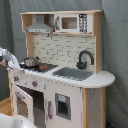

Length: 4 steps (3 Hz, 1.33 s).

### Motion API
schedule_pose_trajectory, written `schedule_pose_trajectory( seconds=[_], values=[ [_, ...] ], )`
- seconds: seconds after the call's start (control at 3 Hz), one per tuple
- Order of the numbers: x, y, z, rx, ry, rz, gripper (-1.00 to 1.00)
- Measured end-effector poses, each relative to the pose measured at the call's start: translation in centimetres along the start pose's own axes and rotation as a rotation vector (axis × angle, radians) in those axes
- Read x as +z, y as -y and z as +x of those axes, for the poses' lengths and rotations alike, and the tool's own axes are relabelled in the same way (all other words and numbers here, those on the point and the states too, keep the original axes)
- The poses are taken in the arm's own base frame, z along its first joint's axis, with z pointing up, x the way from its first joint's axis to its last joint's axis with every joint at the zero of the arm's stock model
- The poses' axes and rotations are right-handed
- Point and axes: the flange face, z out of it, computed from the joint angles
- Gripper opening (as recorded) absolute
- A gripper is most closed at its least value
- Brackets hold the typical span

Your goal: Play with the kitchen

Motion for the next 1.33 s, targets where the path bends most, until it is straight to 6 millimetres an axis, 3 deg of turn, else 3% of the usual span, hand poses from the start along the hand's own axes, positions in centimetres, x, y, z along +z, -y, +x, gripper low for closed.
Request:
schedule_pose_trajectory(
  seconds=[0.67,1.33],
  values=[
    [5.0,-0.8,-0.4,-0.122,-0.092,0.185,1.00],
    [9.1,-0.5,0.8,-0.240,-0.228,0.335,1.00]
  ],
)
